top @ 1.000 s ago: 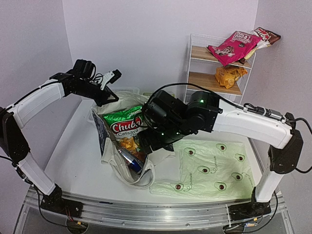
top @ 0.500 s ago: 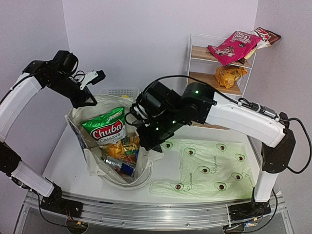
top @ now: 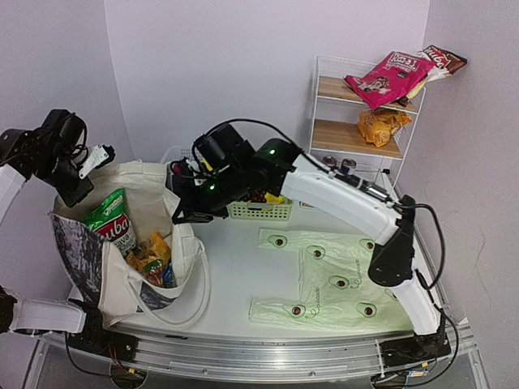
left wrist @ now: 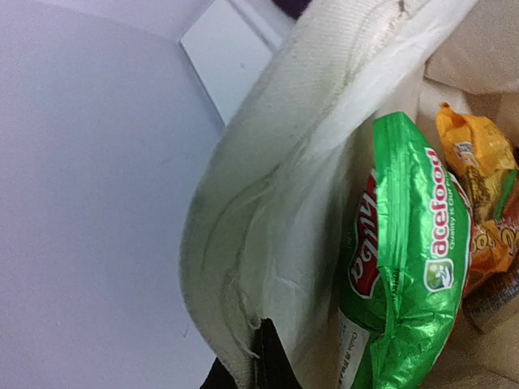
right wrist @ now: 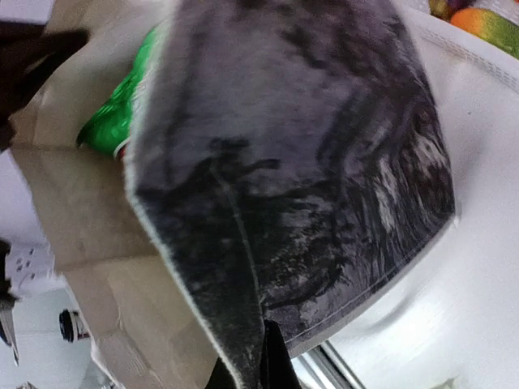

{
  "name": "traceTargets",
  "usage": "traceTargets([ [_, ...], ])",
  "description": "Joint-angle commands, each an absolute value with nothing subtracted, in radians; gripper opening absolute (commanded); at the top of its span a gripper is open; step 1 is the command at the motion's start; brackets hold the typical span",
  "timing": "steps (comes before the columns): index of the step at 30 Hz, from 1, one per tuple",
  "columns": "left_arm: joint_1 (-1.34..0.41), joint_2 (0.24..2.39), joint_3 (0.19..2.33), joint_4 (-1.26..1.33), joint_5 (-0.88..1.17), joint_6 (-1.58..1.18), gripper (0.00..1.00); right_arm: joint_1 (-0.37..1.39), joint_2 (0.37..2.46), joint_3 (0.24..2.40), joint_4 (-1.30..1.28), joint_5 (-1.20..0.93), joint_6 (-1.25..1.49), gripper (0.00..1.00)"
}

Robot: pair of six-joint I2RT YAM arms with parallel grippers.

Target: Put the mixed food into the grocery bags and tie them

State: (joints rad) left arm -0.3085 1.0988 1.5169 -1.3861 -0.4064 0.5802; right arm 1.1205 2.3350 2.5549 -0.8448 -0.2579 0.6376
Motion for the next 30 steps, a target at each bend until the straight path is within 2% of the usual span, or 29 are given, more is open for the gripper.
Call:
traceTargets([
  [1,-0.262,1.091,1.421,-1.430,-0.570,0.625,0.00,1.107,2.388,2.608,-0.575,-0.252,0.791,0.00],
  [2,-0.261,1.096,1.407,-1.429,-0.557,0.621,0.02,1.106,2.398,2.602,-0.548,-0.236,0.808,0.00],
  [3,-0.262,1.106,1.407,-1.422,-0.540,0.623,0.15,1.106,2.403,2.602,-0.534,-0.221,0.822,0.00],
  [5,-0.263,1.122,1.451,-1.366,-0.495,0.648,0.55,1.106,2.415,2.603,-0.502,-0.186,0.848,0.00],
  [6,-0.263,1.124,1.495,-1.318,-0.452,0.678,0.68,1.106,2.419,2.602,-0.487,-0.168,0.860,0.00],
  [7,-0.263,1.125,1.540,-1.279,-0.392,0.709,0.77,1.106,2.422,2.603,-0.469,-0.156,0.873,0.00],
  [8,-0.262,1.123,1.615,-1.210,-0.339,0.729,0.81,1.107,2.427,2.603,-0.446,-0.140,0.887,0.00],
  [10,-0.263,1.135,1.768,-1.159,-0.131,0.743,0.81,1.109,2.438,2.604,-0.414,-0.110,0.909,0.00],
  [13,-0.263,1.189,2.012,-1.268,0.261,0.739,0.78,1.108,2.464,2.604,-0.364,-0.065,0.953,0.00],
  [15,-0.262,1.205,2.016,-1.346,0.480,0.729,0.77,1.108,2.478,2.605,-0.326,-0.037,0.994,0.00],
  [17,-0.263,1.194,1.895,-1.415,0.640,0.739,0.77,1.108,2.490,2.607,-0.302,-0.004,1.014,0.00],
  [19,-0.265,1.155,1.709,-1.422,0.692,0.775,0.79,1.109,2.499,2.612,-0.290,0.036,1.024,0.00],
  [21,-0.273,1.114,1.617,-1.423,0.693,0.833,0.83,1.108,2.501,2.611,-0.287,0.068,1.022,0.00],
  [28,-0.477,1.044,1.433,-1.427,0.650,0.842,0.98,1.109,2.512,2.608,-0.289,0.162,0.997,0.00],
  [30,-0.511,1.062,1.403,-1.426,0.638,0.816,0.99,1.109,2.515,2.609,-0.296,0.179,0.986,0.00],
])
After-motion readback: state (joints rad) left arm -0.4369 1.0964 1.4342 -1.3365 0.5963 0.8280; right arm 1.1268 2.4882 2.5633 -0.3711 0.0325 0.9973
